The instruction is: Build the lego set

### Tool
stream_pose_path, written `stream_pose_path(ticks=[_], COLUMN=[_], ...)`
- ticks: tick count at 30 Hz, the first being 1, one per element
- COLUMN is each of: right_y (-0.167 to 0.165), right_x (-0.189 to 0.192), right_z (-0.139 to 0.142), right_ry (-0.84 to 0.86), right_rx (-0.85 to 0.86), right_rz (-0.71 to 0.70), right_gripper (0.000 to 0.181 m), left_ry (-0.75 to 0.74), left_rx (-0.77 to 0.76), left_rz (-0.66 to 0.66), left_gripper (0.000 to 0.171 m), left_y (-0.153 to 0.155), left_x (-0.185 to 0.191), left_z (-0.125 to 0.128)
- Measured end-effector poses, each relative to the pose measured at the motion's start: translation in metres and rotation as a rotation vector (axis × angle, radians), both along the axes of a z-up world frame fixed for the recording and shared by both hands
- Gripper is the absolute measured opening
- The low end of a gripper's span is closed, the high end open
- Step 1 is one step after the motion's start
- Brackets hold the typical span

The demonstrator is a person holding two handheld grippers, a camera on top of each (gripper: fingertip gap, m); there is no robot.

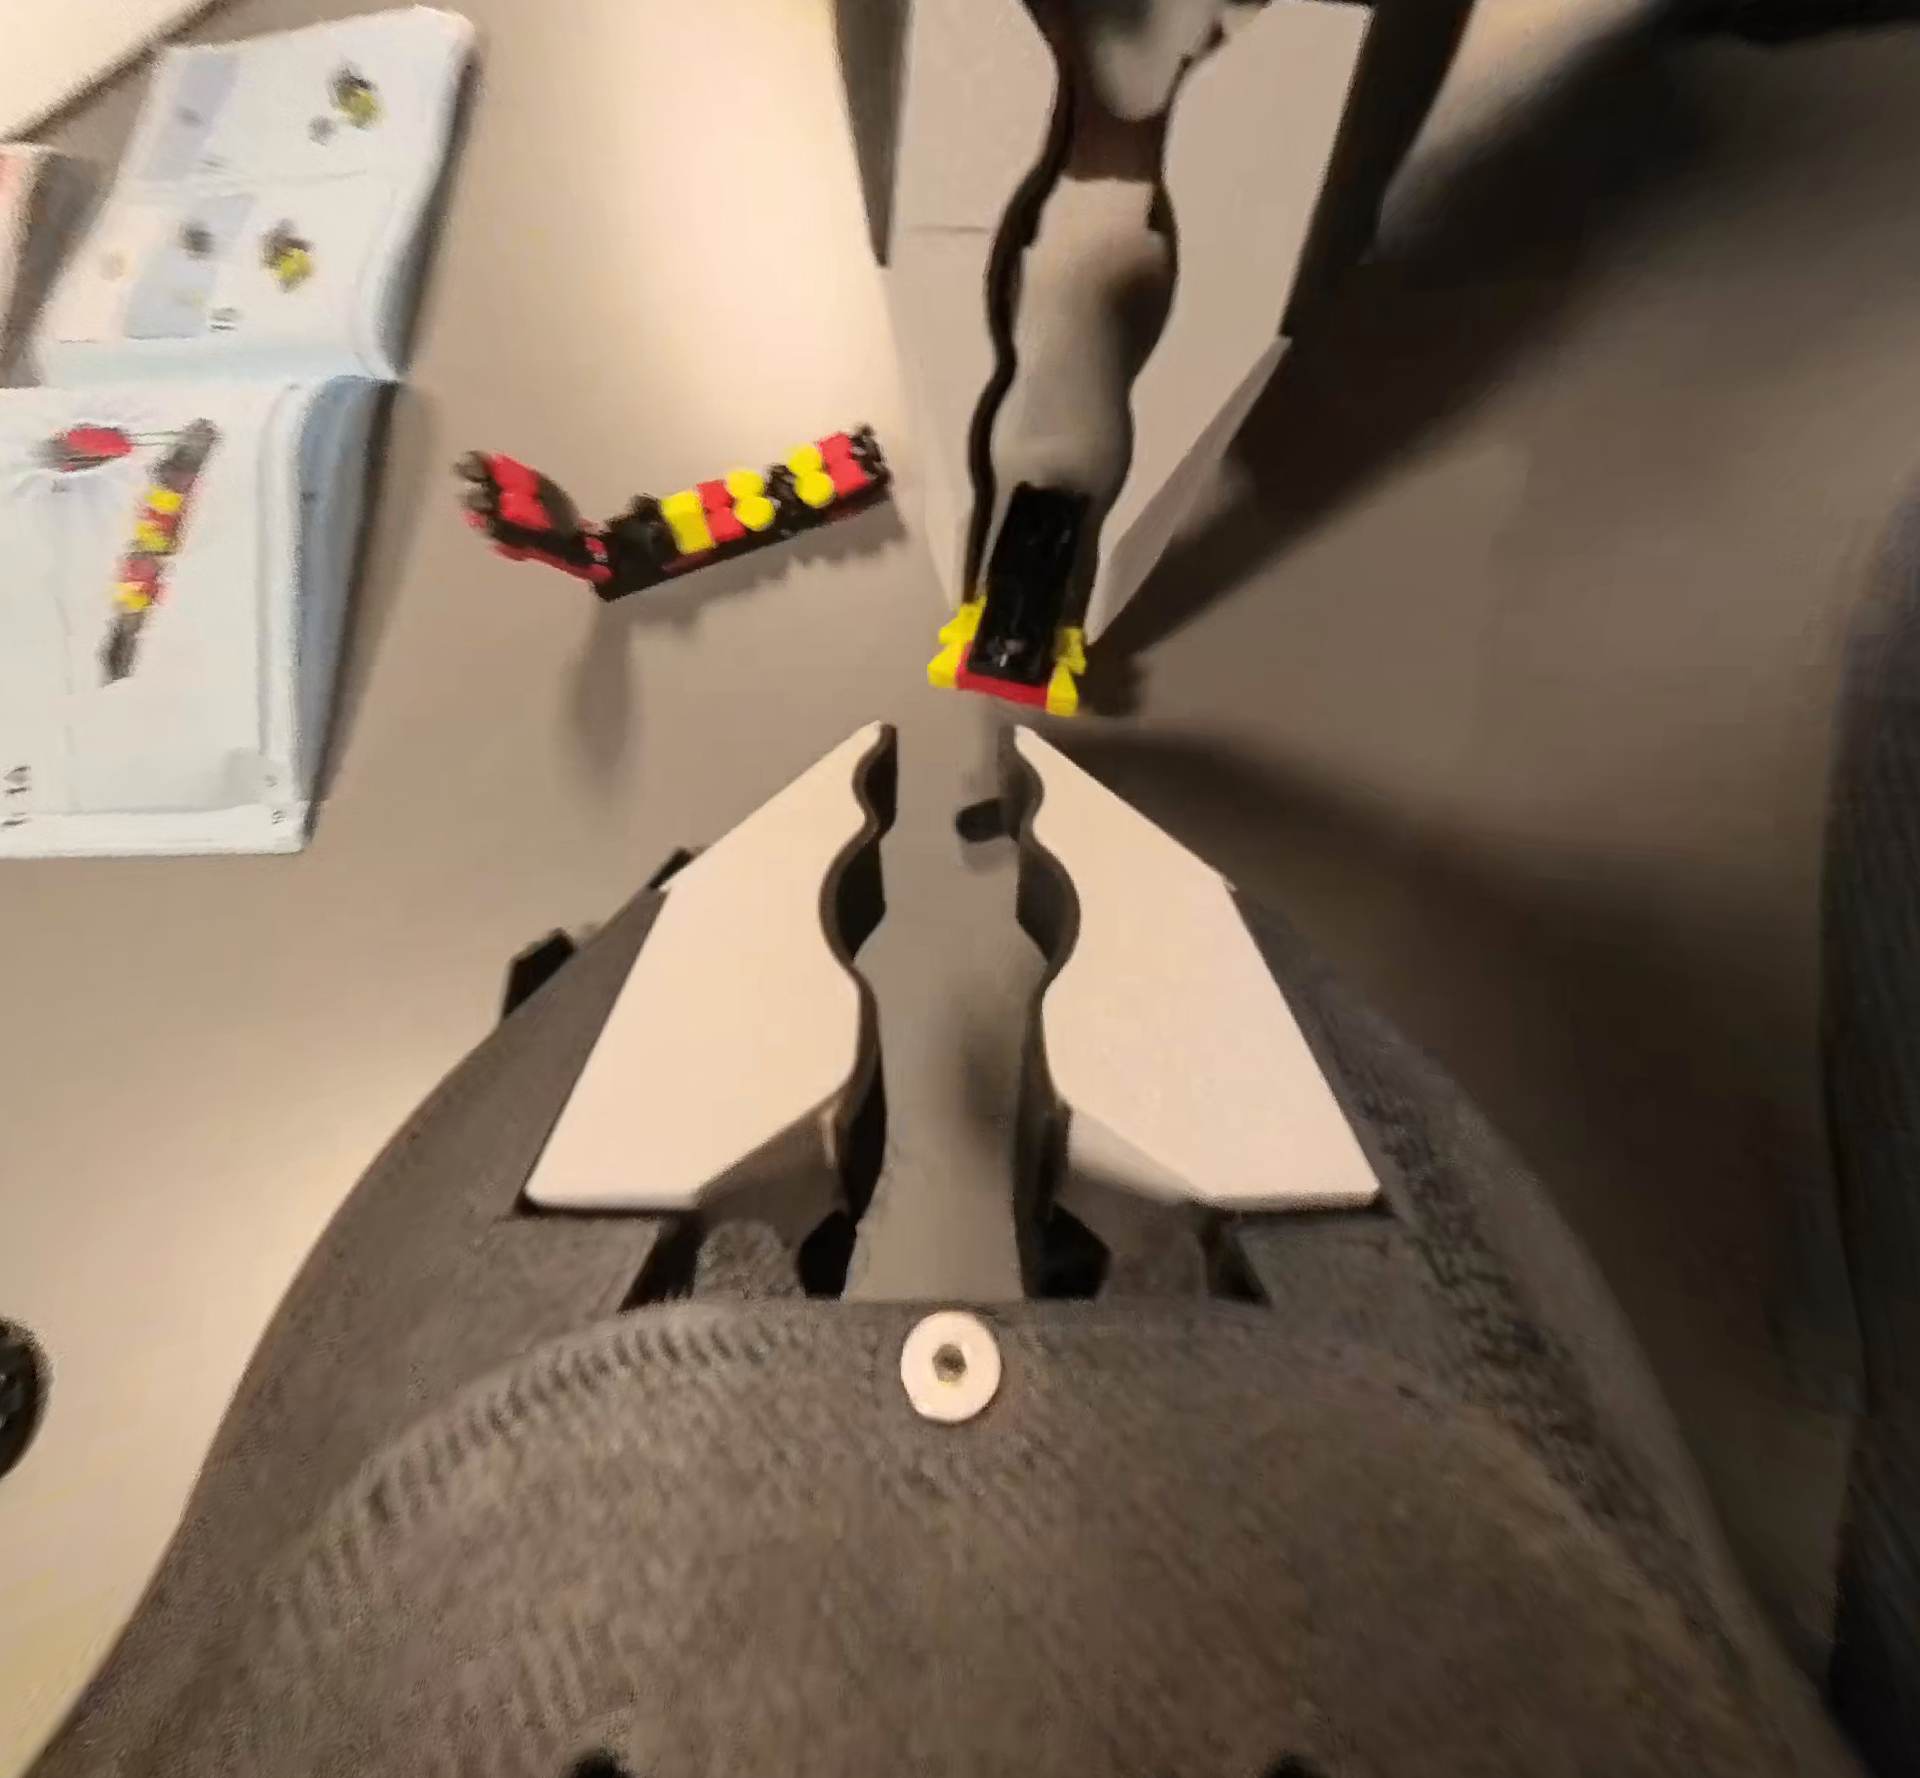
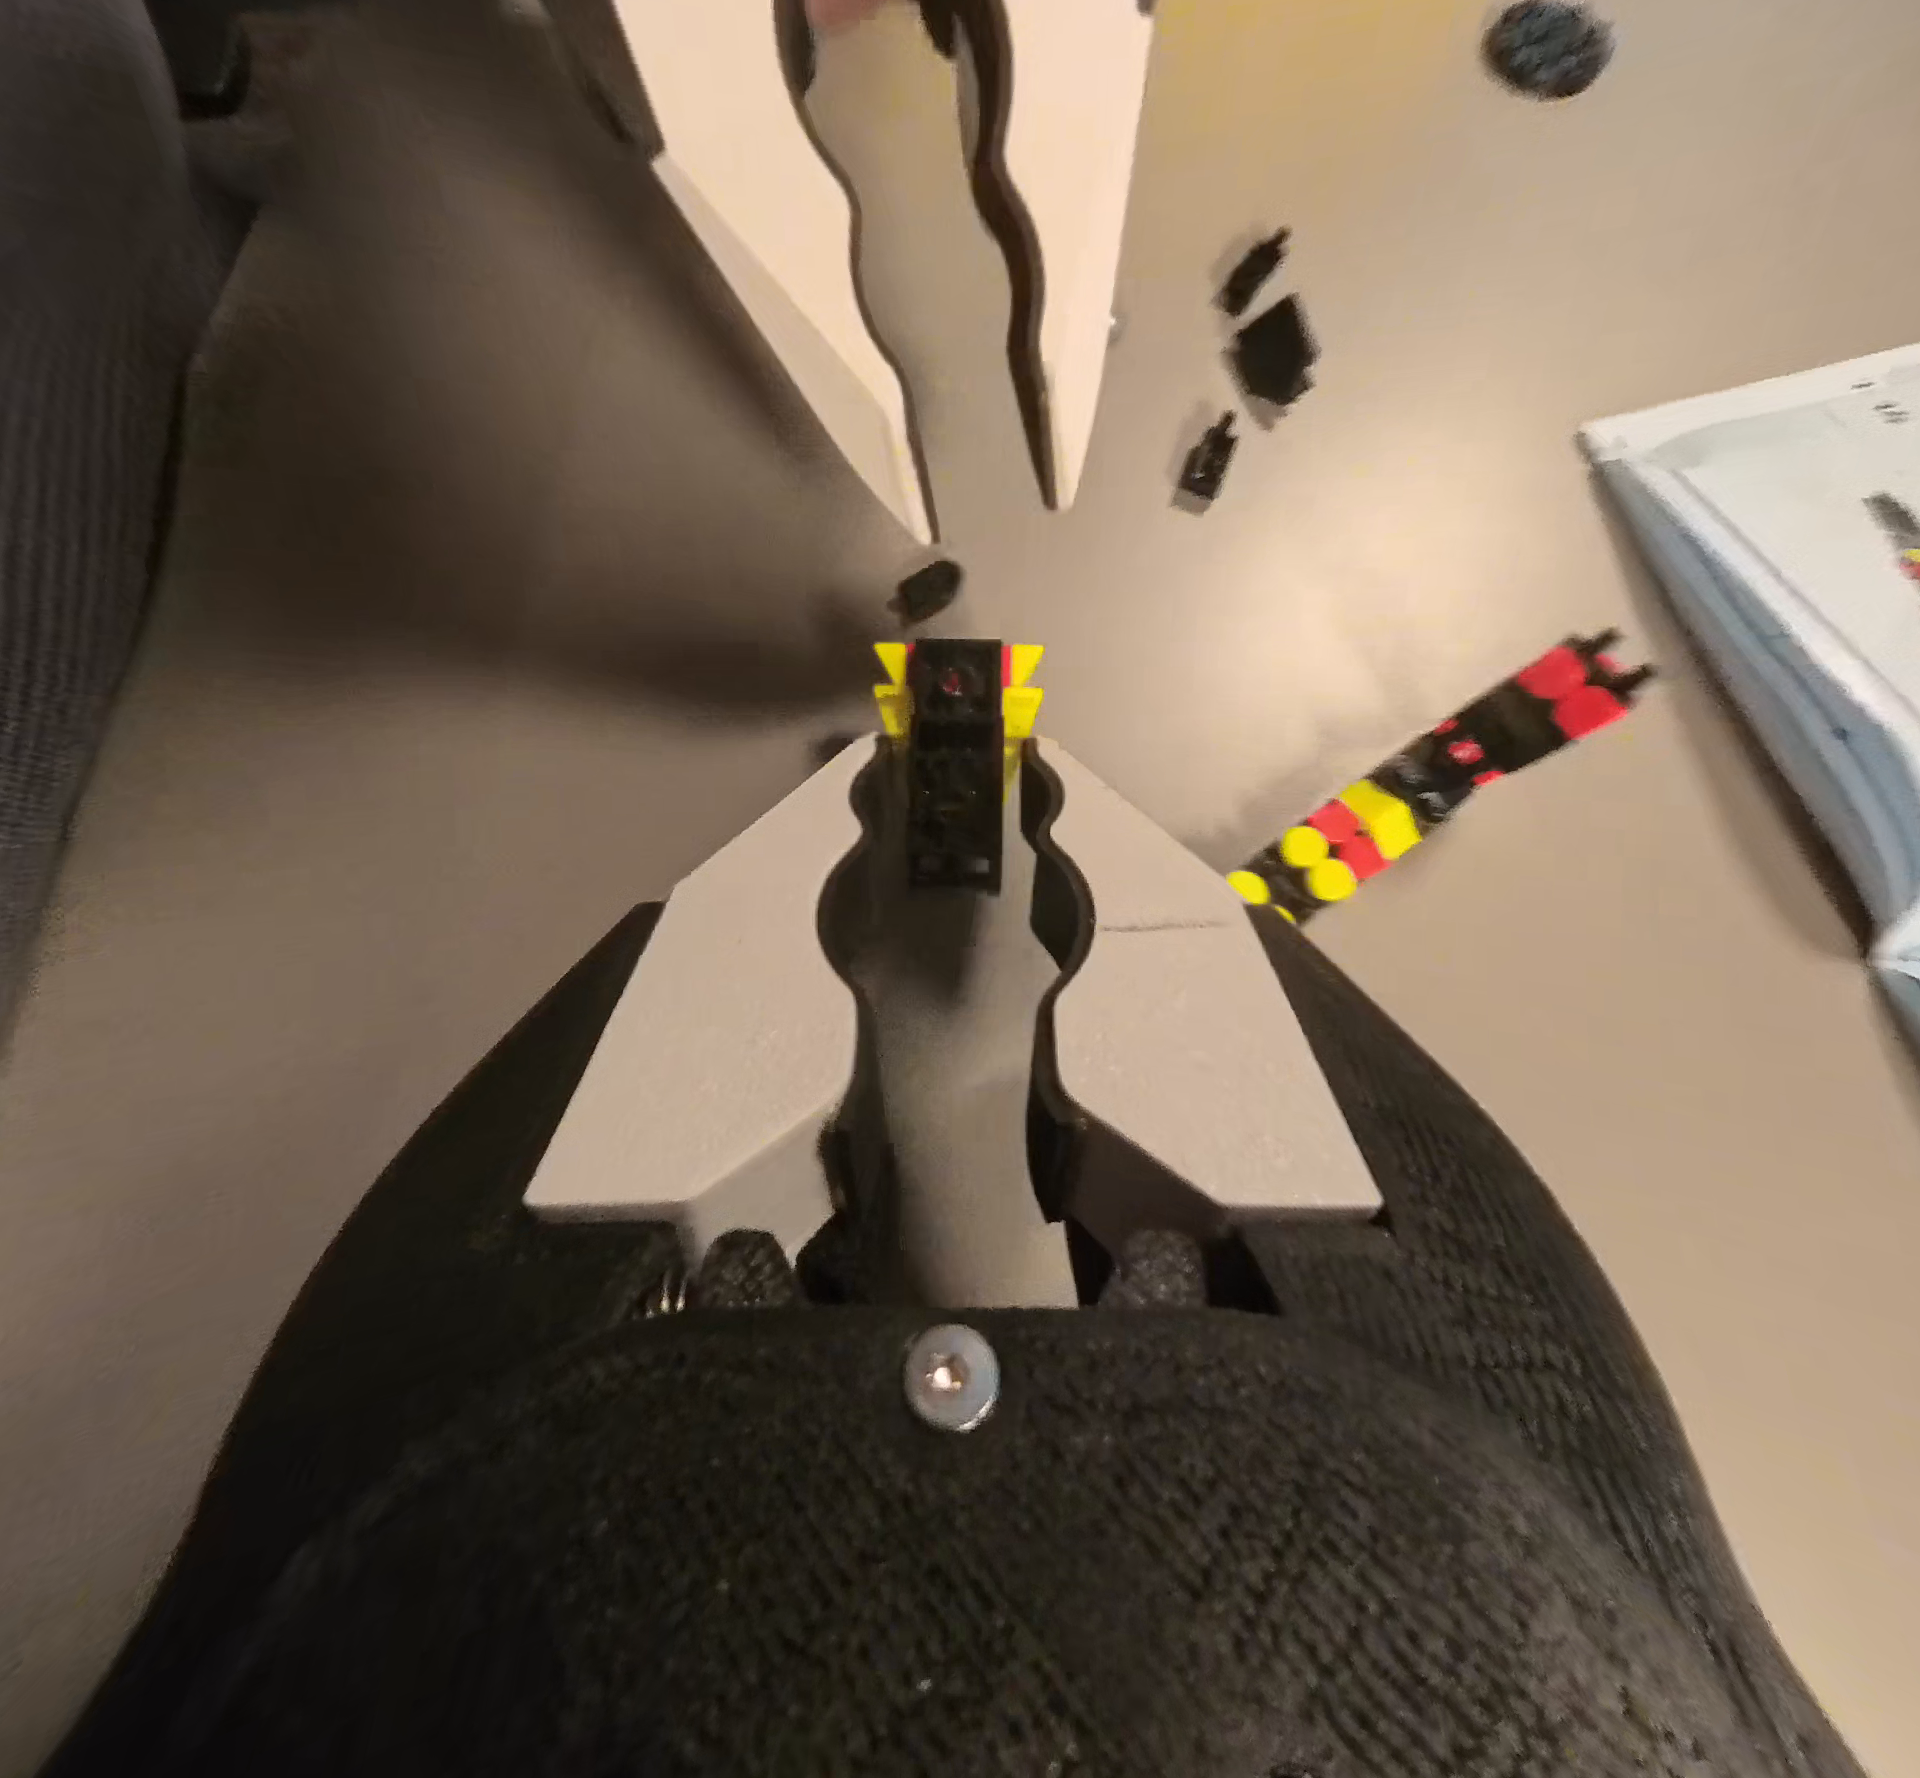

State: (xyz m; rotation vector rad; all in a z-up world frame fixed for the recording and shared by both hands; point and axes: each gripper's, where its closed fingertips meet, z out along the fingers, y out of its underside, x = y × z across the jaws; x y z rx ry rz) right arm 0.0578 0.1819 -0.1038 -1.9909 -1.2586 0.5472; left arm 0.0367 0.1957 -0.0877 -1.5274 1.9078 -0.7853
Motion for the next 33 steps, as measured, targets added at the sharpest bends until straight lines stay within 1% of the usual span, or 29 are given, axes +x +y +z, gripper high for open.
stream_pose_path(ticks=[3,5,7,9,10,12,15,17,18,22,25,27,30,31,32,33], right_y=[0.017,0.026,0.025,0.022,0.022,0.019,0.016,0.013,0.012,0.005,0.0,-0.002,-0.004,-0.005,-0.005,-0.003], right_x=[0.009,0.013,0.011,0.006,0.003,-0.005,-0.015,-0.02,-0.022,-0.028,-0.029,-0.03,-0.031,-0.031,-0.03,-0.03], right_z=[0.016,0.03,0.042,0.054,0.062,0.076,0.091,0.095,0.096,0.097,0.094,0.093,0.092,0.089,0.086,0.084], right_ry=[0.028,0.069,0.131,0.176,0.195,0.23,0.209,0.158,0.139,0.1,0.067,0.054,0.037,0.022,0.004,-0.007], right_rx=[0.107,0.169,0.163,0.139,0.134,0.1,0.075,0.064,0.061,0.038,0.031,0.033,0.034,0.032,0.033,0.04], right_rz=[-0.071,-0.117,-0.116,-0.083,-0.066,-0.016,0.064,0.111,0.131,0.182,0.195,0.197,0.196,0.197,0.196,0.188], right_gripper=[0.022,0.022,0.022,0.022,0.022,0.022,0.022,0.023,0.023,0.022,0.022,0.022,0.022,0.022,0.022,0.022], left_ry=[-0.155,-0.262,-0.353,-0.416,-0.447,-0.5,-0.57,-0.583,-0.581,-0.577,-0.605,-0.624,-0.607,-0.613,-0.614,-0.603], left_rx=[0.0,-0.034,-0.024,0.056,0.124,0.331,0.658,0.817,0.872,1.007,1.047,1.063,1.091,1.108,1.123,1.129], left_rz=[0.122,0.153,0.125,0.068,0.021,-0.035,-0.053,-0.053,-0.056,-0.092,-0.12,-0.143,-0.165,-0.161,-0.153,-0.15], left_gripper=[0.028,0.037,0.049,0.058,0.059,0.057,0.049,0.045,0.042,0.035,0.033,0.034,0.031,0.025,0.013,0.012], left_y=[0.019,0.024,0.023,0.017,0.011,0.006,0.006,0.007,0.007,0.004,-0.003,-0.01,-0.011,-0.011,-0.009,-0.008], left_x=[0.007,0.01,0.011,0.011,0.011,0.009,0.005,0.003,0.002,-0.001,-0.001,-0.002,-0.002,-0.003,-0.004,-0.004], left_z=[0.018,0.033,0.047,0.056,0.06,0.067,0.079,0.083,0.083,0.081,0.082,0.083,0.079,0.079,0.08,0.079])
